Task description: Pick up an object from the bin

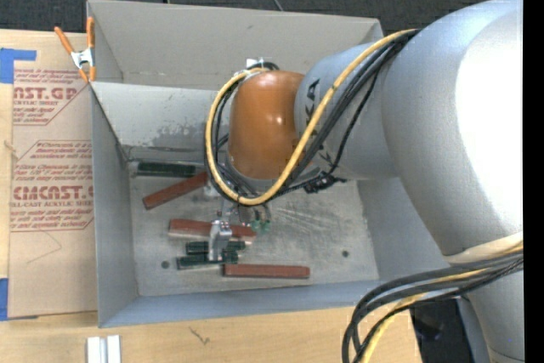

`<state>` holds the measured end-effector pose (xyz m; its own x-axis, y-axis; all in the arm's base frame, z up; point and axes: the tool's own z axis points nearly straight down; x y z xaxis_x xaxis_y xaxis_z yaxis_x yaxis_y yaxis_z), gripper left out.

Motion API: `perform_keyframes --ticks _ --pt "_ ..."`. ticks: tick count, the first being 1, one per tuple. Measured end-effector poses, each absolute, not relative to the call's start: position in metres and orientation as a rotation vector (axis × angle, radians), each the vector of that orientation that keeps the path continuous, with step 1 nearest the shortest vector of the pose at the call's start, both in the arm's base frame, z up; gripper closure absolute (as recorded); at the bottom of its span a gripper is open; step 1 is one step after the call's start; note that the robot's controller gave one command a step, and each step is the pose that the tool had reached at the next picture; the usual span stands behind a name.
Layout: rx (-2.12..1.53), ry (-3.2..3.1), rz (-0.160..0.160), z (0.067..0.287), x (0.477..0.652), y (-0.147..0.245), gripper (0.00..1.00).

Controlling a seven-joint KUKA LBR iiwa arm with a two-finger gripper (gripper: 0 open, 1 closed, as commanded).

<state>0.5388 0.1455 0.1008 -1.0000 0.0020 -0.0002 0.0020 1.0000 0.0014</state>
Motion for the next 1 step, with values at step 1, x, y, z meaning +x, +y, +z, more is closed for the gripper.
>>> perform_keyframes --ticks 1 --pt "-0.003 3.144 0.001 0.1070 0.5166 0.1529 0.00"
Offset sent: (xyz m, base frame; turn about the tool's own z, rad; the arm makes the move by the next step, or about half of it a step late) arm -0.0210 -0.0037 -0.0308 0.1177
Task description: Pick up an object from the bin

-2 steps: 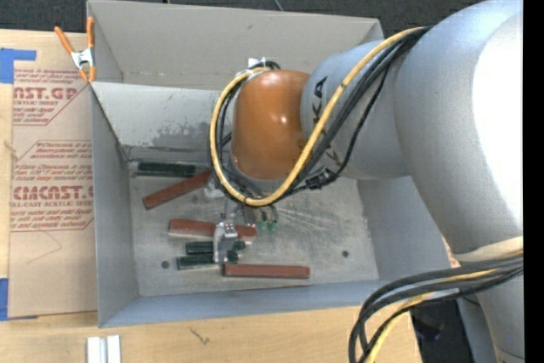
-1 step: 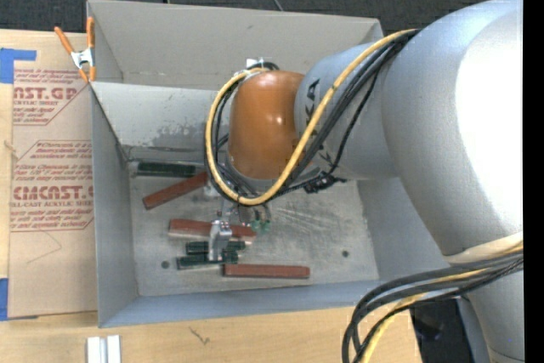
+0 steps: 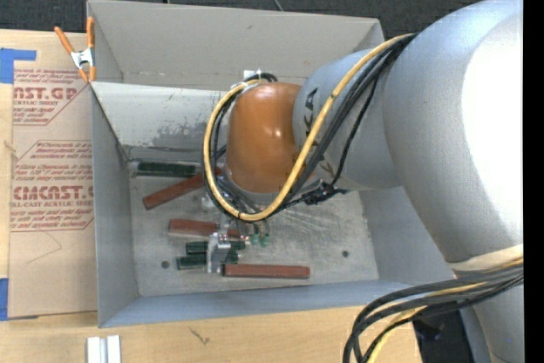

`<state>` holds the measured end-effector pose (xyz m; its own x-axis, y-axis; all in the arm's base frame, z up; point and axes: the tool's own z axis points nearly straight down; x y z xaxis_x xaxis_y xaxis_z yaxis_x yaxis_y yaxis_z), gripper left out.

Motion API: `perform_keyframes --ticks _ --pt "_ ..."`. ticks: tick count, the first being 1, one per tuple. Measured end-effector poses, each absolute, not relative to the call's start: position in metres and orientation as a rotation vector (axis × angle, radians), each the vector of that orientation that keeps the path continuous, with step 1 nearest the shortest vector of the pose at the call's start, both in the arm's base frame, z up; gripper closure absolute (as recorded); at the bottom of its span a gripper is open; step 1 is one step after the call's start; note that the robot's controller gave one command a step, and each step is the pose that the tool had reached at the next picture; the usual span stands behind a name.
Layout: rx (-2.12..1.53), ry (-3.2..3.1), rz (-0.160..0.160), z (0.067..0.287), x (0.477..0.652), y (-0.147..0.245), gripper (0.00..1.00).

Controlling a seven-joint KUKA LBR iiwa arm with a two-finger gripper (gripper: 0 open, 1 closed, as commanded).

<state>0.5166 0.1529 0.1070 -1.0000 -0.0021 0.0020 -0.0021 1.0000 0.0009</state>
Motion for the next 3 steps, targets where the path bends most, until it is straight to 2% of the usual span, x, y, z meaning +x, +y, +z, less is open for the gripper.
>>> perform_keyframes --ticks 1,2,3 --pt "-0.189 -3.144 -0.008 0.072 0.520 0.144 0.00" --pt "-0.199 -3.159 -0.011 0.076 0.509 0.148 1.00" --pt "-0.198 -3.159 -0.011 0.076 0.509 0.148 1.00"
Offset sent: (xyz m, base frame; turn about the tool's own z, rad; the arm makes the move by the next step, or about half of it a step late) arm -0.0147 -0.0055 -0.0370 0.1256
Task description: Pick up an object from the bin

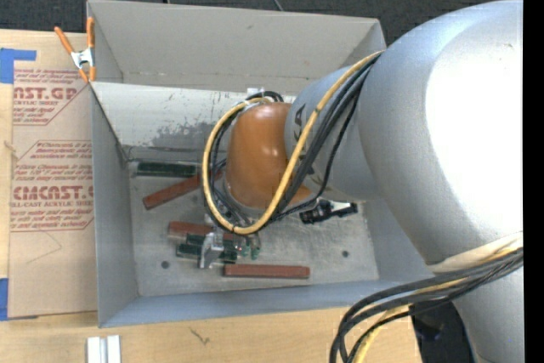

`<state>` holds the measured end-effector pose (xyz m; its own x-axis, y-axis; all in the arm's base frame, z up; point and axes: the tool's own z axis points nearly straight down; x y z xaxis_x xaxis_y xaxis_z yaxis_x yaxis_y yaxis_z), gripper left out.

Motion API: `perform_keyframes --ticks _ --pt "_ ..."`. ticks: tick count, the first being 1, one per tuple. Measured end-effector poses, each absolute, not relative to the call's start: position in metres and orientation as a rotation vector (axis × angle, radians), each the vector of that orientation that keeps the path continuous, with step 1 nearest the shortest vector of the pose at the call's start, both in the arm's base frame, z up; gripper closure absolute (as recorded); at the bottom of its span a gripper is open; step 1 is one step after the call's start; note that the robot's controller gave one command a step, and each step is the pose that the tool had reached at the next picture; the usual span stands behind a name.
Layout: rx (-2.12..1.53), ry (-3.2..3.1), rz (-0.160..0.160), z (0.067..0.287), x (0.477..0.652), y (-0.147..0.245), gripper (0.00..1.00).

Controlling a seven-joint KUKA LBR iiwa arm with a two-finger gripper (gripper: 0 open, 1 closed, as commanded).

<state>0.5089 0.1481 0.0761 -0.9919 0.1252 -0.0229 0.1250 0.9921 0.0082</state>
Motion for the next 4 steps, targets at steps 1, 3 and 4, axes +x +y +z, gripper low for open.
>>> perform_keyframes --ticks 1,3,4 --pt "0.196 3.117 0.008 0.078 0.508 0.148 1.00" --pt "0.196 3.137 0.001 0.089 0.505 0.148 1.00" --pt "0.196 3.143 -0.002 0.101 0.504 0.148 1.00"
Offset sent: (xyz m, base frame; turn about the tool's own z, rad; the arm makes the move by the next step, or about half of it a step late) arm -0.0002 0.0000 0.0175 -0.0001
